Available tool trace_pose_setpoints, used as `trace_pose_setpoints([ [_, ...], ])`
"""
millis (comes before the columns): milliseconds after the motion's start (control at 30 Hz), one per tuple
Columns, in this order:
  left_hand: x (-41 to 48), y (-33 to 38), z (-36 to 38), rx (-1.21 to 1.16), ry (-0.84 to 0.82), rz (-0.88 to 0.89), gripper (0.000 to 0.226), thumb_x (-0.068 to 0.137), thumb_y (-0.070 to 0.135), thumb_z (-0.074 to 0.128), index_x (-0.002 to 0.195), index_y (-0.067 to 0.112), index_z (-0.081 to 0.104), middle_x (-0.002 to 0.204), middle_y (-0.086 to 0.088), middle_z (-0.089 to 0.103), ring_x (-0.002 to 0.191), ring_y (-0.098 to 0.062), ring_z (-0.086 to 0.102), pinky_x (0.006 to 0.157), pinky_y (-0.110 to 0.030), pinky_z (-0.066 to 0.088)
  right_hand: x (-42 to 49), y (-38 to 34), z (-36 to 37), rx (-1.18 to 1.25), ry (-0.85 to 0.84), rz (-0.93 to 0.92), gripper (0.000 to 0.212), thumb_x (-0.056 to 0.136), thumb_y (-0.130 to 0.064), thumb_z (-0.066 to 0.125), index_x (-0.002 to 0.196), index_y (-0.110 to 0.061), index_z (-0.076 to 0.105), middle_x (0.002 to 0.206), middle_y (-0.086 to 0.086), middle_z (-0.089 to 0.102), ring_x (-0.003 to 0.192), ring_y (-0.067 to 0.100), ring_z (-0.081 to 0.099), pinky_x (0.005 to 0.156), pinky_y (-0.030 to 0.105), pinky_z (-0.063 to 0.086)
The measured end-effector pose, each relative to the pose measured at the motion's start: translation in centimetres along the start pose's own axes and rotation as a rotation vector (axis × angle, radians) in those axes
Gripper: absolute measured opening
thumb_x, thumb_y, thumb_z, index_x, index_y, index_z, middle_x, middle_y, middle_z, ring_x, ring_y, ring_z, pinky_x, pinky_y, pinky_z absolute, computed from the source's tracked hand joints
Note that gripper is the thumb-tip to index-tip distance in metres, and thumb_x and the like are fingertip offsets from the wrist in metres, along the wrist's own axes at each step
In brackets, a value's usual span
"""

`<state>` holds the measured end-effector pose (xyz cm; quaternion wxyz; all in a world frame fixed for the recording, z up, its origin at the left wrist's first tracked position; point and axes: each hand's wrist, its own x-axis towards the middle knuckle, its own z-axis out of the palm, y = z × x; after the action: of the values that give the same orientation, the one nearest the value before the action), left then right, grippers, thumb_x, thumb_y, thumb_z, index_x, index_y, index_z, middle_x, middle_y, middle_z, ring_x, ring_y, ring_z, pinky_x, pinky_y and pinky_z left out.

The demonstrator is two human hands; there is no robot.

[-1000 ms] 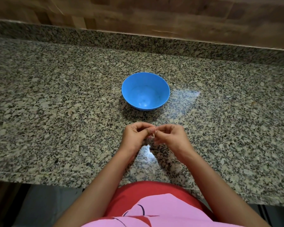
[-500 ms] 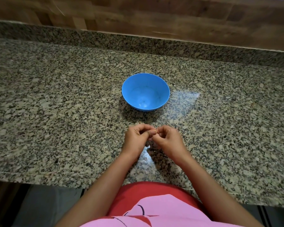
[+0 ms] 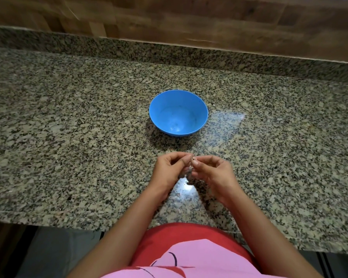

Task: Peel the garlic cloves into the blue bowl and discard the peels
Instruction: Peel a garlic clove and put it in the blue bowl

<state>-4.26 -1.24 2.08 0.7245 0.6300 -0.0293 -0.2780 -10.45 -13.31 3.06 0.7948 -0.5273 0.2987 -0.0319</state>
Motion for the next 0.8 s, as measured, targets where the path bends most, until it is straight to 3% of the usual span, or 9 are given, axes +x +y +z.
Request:
trace_pose_setpoints([
  [133, -0.1, 0.1, 0.1, -0.075, -0.011, -0.016, 0.008, 0.081, 0.001, 0.067, 0.087, 0.004, 0.070, 0.079, -0.006, 0.071, 0.073, -0.011, 0.065, 0.064, -0.018, 0.053, -0.3, -0.3, -0.1, -0.326, 0.031, -0.245, 0.012, 0.076, 0.001, 0.073, 0.083, -0.003, 0.064, 0.075, 0.010, 0.067, 0.067, 0.014, 0.065, 0.061, 0.021, 0.054],
  [367, -0.2, 0.8, 0.1, -0.225, 0.002, -0.093, 0.013, 0.081, -0.008, 0.062, 0.085, 0.003, 0.069, 0.075, -0.008, 0.071, 0.068, -0.012, 0.067, 0.065, -0.017, 0.055, -0.7, -0.4, 0.1, -0.208, -0.020, -0.200, 0.008, 0.082, 0.004, 0.065, 0.085, -0.003, 0.066, 0.080, 0.010, 0.070, 0.071, 0.016, 0.068, 0.067, 0.023, 0.056],
  [633, -0.5, 1.0, -0.1, -0.190, 0.003, -0.129, 0.016, 0.078, -0.010, 0.064, 0.087, 0.003, 0.069, 0.080, -0.008, 0.070, 0.075, -0.015, 0.067, 0.069, -0.020, 0.056, -0.8, 0.2, 0.5, -0.461, 0.030, -0.302, 0.008, 0.080, -0.008, 0.072, 0.086, -0.013, 0.069, 0.083, 0.013, 0.071, 0.079, 0.030, 0.069, 0.074, 0.037, 0.058],
  [800, -0.6, 1.3, -0.1, -0.257, -0.023, -0.164, 0.016, 0.078, -0.011, 0.062, 0.087, 0.000, 0.068, 0.078, -0.009, 0.071, 0.072, -0.015, 0.069, 0.068, -0.019, 0.057, -1.0, 0.2, 0.4, -0.633, 0.045, -0.401, 0.010, 0.083, -0.010, 0.070, 0.086, -0.018, 0.064, 0.079, 0.001, 0.067, 0.071, 0.011, 0.064, 0.066, 0.022, 0.055],
])
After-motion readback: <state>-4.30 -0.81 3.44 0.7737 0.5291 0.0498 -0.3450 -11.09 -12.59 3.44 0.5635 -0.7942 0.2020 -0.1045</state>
